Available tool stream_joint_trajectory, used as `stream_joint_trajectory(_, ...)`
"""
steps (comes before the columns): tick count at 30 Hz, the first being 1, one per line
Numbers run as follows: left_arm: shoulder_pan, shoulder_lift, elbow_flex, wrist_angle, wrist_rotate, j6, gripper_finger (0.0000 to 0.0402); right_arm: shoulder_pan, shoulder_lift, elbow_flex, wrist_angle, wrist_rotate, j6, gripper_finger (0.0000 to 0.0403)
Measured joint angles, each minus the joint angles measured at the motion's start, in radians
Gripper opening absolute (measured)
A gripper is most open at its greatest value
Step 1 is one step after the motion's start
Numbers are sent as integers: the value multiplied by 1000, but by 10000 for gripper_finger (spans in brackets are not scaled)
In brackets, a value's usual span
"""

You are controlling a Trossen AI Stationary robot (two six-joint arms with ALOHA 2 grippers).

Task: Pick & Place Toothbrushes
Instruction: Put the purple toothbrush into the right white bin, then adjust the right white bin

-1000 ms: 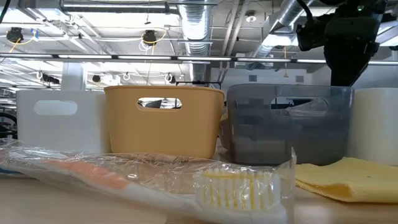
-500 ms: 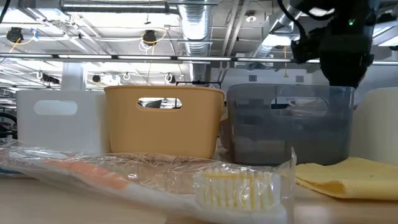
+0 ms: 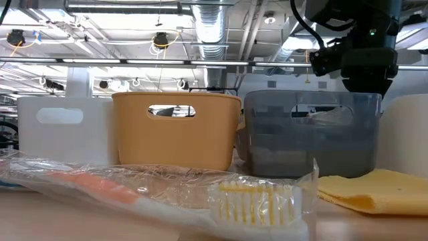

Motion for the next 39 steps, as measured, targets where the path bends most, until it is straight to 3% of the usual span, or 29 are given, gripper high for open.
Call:
stream_joint_trajectory(13,0,0,0,1,0,0,205,0,0,44,-1,1,-12,91)
stream_joint_trajectory(30,0,0,0,1,-1,0,205,3,-2,223,-71,7,-79,97)
stream_joint_trajectory(34,0,0,0,1,-1,0,205,3,-2,242,-167,7,-49,93)
stream_joint_trajectory(39,0,0,0,1,-1,0,205,11,-2,277,-482,38,116,69)
